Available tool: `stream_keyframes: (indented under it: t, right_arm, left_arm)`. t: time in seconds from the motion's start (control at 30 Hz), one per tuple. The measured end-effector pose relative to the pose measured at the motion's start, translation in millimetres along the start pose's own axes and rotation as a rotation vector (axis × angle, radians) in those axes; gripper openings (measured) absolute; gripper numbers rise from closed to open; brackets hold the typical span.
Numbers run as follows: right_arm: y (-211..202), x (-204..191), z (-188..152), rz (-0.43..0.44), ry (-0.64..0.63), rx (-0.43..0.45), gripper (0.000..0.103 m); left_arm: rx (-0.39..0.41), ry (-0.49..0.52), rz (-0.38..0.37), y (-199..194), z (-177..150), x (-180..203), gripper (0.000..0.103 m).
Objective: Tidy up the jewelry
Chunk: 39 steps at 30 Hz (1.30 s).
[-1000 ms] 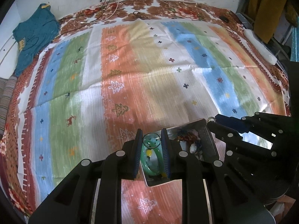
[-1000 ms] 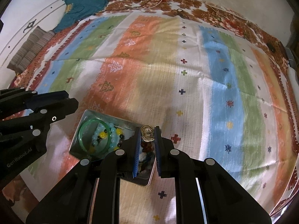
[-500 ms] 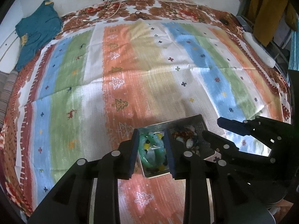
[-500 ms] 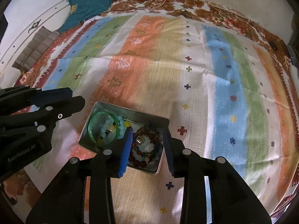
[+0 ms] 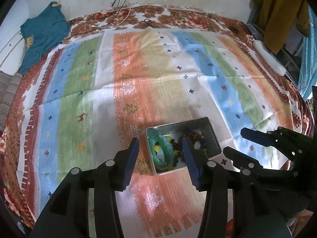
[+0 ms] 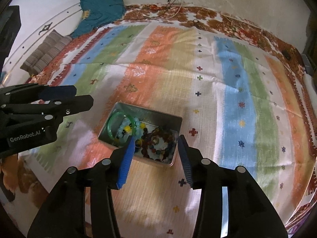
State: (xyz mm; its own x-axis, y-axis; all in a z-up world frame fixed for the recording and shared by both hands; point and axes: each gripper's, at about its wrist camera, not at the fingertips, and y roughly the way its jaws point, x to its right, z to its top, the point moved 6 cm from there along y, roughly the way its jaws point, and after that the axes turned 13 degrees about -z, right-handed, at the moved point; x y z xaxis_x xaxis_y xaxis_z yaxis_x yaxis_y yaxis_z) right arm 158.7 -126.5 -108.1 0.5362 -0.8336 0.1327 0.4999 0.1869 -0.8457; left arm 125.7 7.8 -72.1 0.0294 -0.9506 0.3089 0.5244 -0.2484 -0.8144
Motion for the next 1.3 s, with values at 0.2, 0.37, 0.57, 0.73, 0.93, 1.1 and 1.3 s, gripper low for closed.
stream_keyframes:
  t: [0.2, 0.37, 0.57, 0.73, 0.93, 1.1, 1.3]
  right_arm:
    - [-12.9, 6.5, -11.2, -0.007, 0.011, 0.028, 0.055]
    - [-24.2, 9.8, -20.5, 0.002, 0.018, 0.052, 0.061]
    - [-29.8, 8.8, -26.1, 0.010, 0.011, 0.068, 0.070]
    - [-32.5, 10.9, -27.6, 0.006, 0.019, 0.083, 0.077]
    - [-35.8, 12.1, -29.7, 0.000, 0.023, 0.097, 0.085]
    - [-37.4, 12.5, -31.6, -0.001, 0.026, 0.103, 0.088]
    - [-40.5, 13.7, -33.4, 0.001, 0.033, 0.113, 0.092]
  left_arm:
    - [0.030, 0.018, -0.018, -17.1, -13.2, 5.7, 0.055]
    - [0.048, 0.023, -0.027, -27.8, -24.3, 7.5, 0.062]
    - [0.068, 0.038, -0.036, -35.9, -33.9, 10.9, 0.075]
    - [0.088, 0.054, -0.040, -41.2, -43.7, 14.5, 0.093]
    - [0.098, 0.059, -0.008, -44.1, -47.7, 11.4, 0.097]
    - [0.094, 0.060, -0.002, -43.5, -48.8, 10.4, 0.097]
    - [0.086, 0.066, 0.018, -41.9, -52.2, 8.7, 0.097]
